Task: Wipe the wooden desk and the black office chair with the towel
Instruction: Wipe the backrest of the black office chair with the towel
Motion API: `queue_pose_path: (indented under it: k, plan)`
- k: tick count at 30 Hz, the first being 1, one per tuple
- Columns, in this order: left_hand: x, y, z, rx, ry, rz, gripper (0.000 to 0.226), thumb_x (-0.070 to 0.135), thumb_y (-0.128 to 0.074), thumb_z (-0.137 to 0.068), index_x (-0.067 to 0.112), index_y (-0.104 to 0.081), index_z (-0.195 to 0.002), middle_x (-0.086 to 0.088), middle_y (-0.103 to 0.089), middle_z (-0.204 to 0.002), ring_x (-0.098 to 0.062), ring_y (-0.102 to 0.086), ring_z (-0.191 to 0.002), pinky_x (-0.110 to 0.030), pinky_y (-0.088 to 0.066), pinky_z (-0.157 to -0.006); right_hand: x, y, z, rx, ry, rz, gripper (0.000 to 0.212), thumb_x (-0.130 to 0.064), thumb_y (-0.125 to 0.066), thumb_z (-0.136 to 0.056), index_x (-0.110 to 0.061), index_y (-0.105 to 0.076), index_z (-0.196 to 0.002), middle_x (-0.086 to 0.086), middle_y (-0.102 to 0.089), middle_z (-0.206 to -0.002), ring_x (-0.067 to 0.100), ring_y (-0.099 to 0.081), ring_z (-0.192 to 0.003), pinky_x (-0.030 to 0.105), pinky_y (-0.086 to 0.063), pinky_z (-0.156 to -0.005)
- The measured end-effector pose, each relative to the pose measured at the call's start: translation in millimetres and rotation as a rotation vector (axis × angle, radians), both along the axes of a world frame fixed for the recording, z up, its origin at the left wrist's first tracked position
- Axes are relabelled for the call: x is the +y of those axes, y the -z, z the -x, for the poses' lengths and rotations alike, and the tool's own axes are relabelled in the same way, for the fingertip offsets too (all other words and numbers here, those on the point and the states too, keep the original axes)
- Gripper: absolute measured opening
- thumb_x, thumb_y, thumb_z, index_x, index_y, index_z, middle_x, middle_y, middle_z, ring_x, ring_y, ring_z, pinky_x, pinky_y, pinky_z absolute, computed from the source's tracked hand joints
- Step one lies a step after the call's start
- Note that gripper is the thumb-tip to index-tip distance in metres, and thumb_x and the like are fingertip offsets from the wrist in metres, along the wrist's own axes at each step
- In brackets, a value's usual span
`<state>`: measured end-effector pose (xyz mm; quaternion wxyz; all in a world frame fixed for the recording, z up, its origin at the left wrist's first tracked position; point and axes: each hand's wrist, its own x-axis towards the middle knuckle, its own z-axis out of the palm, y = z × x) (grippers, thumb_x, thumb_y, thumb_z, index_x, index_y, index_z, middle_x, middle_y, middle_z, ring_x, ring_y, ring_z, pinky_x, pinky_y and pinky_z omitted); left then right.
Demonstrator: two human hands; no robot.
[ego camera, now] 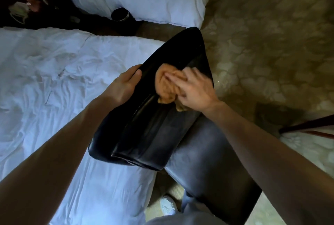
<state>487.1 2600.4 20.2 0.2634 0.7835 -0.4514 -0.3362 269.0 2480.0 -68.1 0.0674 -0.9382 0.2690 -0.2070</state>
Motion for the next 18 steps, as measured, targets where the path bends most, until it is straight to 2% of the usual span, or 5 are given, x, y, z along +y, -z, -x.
queue_pose_path:
  k: [4, 7, 9, 13, 18]
  plan:
    - [5, 2, -2, -0.020, -0.022, 0.022, 0.034, 0.048, -0.040, -0.109, 0.042, -0.057, -0.138, 0.026, -0.068, -0.122, 0.009, -0.059, -0.116, -0.014, -0.040, -0.097, -50, -3, 1, -0.018, 0.422, -0.315, 0.066, -0.034, -0.072, -0.082, -0.030, -0.054, -0.145, 0.017, -0.052, -0.127, 0.040, -0.054, -0.114, 0.045, -0.052, -0.085]
    - [8, 5, -2, -0.054, -0.053, 0.010, 0.031, 0.047, -0.042, -0.108, 0.046, -0.059, -0.135, 0.026, -0.067, -0.122, 0.012, -0.058, -0.115, -0.011, -0.038, -0.093, -84, 1, 8, -0.295, 0.735, -0.695, 0.057, -0.037, -0.068, -0.087, -0.028, -0.057, -0.142, 0.015, -0.058, -0.131, 0.037, -0.057, -0.120, 0.041, -0.049, -0.097]
    - [7, 5, -4, -0.053, -0.076, -0.022, 0.026, 0.044, -0.044, -0.108, 0.045, -0.062, -0.127, 0.024, -0.069, -0.116, 0.011, -0.059, -0.110, -0.013, -0.039, -0.092, -96, -4, 11, -0.437, 0.683, -0.821, 0.046, -0.033, -0.068, -0.086, -0.023, -0.064, -0.131, 0.009, -0.067, -0.124, 0.032, -0.061, -0.116, 0.032, -0.047, -0.094]
    - [-17, -1, -3, -0.096, -0.042, -0.078, 0.019, 0.044, -0.045, -0.108, 0.042, -0.063, -0.110, 0.020, -0.068, -0.097, 0.009, -0.062, -0.093, -0.015, -0.041, -0.084, -92, -16, -2, -0.336, 0.439, -1.055, 0.044, -0.035, -0.069, -0.088, -0.027, -0.064, -0.130, -0.001, -0.069, -0.126, 0.022, -0.062, -0.117, 0.030, -0.047, -0.097]
    - [-40, 1, 8, -0.111, -0.082, -0.098, 0.034, 0.053, -0.044, -0.105, 0.034, -0.064, -0.125, 0.014, -0.068, -0.110, -0.004, -0.062, -0.103, -0.024, -0.042, -0.088, -47, -21, -12, -0.241, 0.336, -1.102, 0.061, -0.054, -0.070, -0.080, -0.023, -0.062, -0.132, 0.004, -0.067, -0.128, 0.026, -0.061, -0.118, 0.028, -0.043, -0.091]
